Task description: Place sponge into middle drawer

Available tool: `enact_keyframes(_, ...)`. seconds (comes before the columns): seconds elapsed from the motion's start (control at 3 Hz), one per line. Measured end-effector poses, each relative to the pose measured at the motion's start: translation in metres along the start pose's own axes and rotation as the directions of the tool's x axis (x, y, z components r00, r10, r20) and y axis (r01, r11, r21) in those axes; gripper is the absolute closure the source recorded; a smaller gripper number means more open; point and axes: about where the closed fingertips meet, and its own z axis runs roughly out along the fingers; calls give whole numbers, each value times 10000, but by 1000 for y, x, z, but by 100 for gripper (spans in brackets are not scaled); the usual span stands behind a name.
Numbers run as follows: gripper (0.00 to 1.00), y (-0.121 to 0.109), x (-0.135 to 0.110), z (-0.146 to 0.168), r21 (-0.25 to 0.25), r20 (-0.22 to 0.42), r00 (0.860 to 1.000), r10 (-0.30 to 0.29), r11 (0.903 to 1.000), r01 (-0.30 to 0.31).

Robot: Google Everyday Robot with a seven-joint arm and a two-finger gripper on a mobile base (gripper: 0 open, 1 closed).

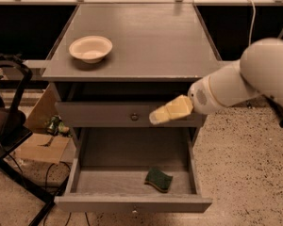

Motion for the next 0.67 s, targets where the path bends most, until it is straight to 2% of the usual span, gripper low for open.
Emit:
enact_keyframes(0.33,0,28,-44,-35,1368,-247,9943,1039,9856,-995)
enact_keyframes(0.67,0,62,-80,-82,2771,-119,9834,1809,9456,-1706)
